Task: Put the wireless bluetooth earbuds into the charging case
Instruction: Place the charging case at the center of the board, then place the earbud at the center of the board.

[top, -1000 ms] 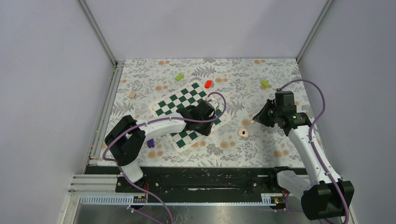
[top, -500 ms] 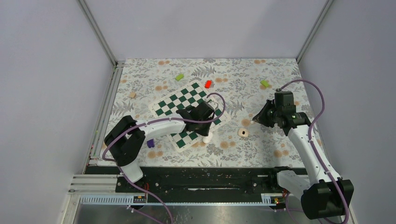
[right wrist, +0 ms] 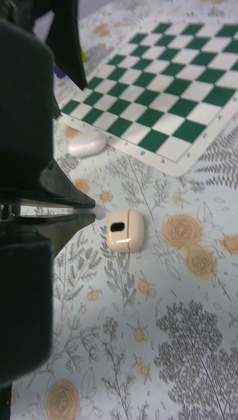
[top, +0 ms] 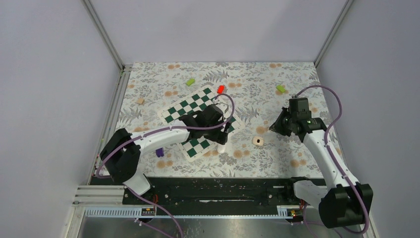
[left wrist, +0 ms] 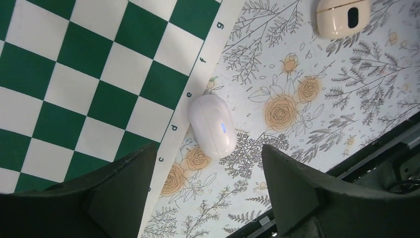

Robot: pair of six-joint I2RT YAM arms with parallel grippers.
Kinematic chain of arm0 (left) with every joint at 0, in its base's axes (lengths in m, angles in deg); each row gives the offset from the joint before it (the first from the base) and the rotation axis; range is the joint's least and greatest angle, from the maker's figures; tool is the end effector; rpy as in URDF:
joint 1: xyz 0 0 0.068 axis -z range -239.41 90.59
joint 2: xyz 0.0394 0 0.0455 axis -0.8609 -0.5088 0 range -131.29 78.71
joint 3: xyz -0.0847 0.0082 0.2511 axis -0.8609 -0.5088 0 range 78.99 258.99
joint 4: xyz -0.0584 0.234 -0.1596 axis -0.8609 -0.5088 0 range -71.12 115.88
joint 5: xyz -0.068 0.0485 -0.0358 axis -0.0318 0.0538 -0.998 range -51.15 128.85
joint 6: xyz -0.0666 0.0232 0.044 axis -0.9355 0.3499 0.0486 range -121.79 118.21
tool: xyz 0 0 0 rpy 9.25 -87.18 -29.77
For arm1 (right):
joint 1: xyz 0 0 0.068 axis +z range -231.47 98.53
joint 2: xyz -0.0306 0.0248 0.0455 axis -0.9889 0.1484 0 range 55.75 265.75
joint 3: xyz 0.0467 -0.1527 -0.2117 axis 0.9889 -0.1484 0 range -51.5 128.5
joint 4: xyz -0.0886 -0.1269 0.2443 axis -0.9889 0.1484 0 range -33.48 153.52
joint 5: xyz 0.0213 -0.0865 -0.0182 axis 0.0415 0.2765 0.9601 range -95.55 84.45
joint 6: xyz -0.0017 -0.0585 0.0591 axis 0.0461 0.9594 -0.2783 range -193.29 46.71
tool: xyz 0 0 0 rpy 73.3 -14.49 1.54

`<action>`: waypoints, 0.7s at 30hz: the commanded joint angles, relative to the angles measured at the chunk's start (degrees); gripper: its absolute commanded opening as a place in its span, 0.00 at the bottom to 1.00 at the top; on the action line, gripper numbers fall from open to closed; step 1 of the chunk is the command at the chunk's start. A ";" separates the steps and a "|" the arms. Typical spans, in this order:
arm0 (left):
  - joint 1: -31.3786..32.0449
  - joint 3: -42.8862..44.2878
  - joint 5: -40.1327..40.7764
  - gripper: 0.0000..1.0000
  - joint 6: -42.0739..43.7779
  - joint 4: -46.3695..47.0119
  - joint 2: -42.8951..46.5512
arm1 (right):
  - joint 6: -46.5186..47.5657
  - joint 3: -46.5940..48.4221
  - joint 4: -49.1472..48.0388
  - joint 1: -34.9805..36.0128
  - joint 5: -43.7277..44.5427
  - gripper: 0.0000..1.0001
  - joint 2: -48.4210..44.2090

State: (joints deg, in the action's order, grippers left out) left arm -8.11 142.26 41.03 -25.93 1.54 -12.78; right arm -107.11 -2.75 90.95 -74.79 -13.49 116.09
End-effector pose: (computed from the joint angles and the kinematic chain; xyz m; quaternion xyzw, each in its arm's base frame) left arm 0.2434 -0.2994 0.1762 0.2165 0.9219 -0.1821 0.2649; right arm 0.2724 0.0420 0.2346 0.1919 0.9053 0.1894 0.3282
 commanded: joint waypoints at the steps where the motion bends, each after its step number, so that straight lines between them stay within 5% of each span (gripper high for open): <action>1: -2.68 -1.83 -1.33 0.79 -3.73 2.74 3.15 | 1.84 0.30 0.10 -0.50 7.46 0.00 7.03; 5: -7.18 -5.99 -6.56 0.79 -8.07 7.13 5.70 | 1.50 1.84 0.83 -0.61 7.22 0.00 15.32; 14: -11.73 -7.78 -9.71 0.80 -10.83 7.15 6.95 | 1.92 -1.34 -3.54 -0.61 8.42 0.11 18.85; 21: -12.15 -7.59 -9.89 0.80 -10.43 6.96 6.68 | 3.20 -1.13 -4.25 -0.64 8.49 0.41 19.23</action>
State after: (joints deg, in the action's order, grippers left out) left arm -20.04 133.91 32.52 -35.92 6.53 -6.87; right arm -105.47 -4.39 87.76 -75.21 -6.22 136.06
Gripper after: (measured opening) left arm 0.798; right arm 0.341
